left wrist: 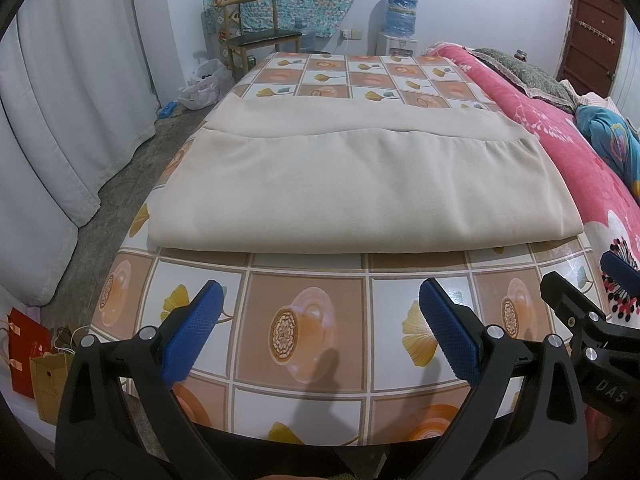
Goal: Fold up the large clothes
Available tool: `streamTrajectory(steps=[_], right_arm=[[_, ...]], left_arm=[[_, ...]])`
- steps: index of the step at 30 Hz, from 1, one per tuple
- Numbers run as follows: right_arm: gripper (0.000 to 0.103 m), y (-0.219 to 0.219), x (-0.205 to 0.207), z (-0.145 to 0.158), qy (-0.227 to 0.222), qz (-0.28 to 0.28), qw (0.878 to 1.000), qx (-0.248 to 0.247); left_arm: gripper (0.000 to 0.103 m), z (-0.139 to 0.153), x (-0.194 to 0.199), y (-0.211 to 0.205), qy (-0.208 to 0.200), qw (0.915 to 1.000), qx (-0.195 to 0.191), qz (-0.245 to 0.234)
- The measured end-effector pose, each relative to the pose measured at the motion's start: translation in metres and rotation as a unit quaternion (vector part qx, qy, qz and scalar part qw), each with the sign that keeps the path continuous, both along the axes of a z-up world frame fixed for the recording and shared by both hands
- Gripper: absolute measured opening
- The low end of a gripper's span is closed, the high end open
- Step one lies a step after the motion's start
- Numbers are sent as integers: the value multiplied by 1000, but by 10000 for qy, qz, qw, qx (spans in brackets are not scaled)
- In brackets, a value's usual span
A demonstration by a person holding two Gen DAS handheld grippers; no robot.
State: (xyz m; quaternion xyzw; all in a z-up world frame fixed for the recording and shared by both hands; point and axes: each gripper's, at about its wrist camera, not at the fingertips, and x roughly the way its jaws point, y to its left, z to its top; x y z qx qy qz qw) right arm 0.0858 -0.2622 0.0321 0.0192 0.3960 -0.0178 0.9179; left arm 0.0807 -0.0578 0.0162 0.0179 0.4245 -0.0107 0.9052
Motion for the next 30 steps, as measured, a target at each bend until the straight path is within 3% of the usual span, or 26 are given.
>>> streamTrajectory(steps=[30], right_arm=[[96, -2, -1, 0, 7, 1, 10000, 8]], left_arm=[[95, -3, 1, 2, 57, 10000, -4, -1]])
